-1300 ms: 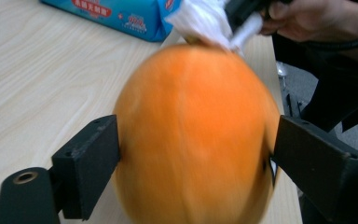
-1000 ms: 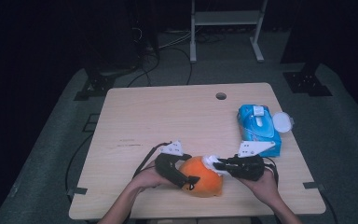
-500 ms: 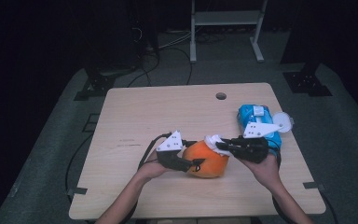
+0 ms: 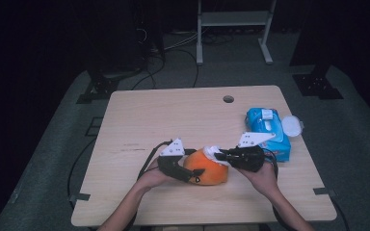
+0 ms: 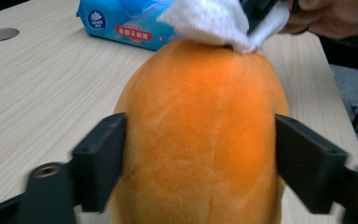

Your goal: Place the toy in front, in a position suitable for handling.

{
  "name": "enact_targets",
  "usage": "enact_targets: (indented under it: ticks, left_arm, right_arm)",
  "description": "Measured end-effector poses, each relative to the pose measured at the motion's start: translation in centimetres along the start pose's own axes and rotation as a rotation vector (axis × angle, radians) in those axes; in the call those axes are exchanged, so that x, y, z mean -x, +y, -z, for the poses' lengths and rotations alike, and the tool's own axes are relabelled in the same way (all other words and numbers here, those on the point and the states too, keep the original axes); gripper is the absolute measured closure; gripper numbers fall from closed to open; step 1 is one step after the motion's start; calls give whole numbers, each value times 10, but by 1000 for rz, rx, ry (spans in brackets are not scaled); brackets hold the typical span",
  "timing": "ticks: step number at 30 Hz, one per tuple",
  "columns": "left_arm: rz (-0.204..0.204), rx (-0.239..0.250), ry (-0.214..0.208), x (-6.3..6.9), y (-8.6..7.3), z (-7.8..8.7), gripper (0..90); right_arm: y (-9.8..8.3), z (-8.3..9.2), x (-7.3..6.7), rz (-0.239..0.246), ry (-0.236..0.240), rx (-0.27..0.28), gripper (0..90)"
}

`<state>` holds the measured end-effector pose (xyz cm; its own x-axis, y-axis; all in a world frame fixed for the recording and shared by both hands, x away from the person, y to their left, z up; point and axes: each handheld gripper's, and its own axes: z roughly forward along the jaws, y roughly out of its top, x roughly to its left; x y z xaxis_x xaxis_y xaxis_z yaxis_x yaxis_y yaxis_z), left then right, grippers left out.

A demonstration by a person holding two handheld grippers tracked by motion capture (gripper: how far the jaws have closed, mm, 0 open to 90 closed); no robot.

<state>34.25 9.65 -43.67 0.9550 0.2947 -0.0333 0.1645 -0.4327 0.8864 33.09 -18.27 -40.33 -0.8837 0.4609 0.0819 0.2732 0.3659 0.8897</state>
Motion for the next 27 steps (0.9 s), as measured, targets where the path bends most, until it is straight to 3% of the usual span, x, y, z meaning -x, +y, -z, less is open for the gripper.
enact_targets:
  ticks: [7, 13, 17, 20, 22, 27]
  left_arm:
    - [-22, 8, 7, 4, -5, 4, 281]
    - [-20, 13, 7, 4, -7, 4, 279]
    - [-45, 12, 0, 9, -5, -1, 279]
    - [-60, -4, 12, 12, -3, -3, 279]
    - [-50, 1, 10, 10, -6, 0, 280]
    - [-5, 9, 8, 3, -9, 4, 280]
  right_arm:
    - [-13, 13, 7, -50, 26, 21, 825]
    - [-19, 24, 10, -70, 11, 26, 825]
    - [-13, 22, 4, -55, 15, 42, 825]
    - [-5, 12, -7, -5, 21, 21, 825]
    - [-4, 10, -9, 10, 21, 14, 825]
    - [-17, 21, 7, -52, 1, 23, 825]
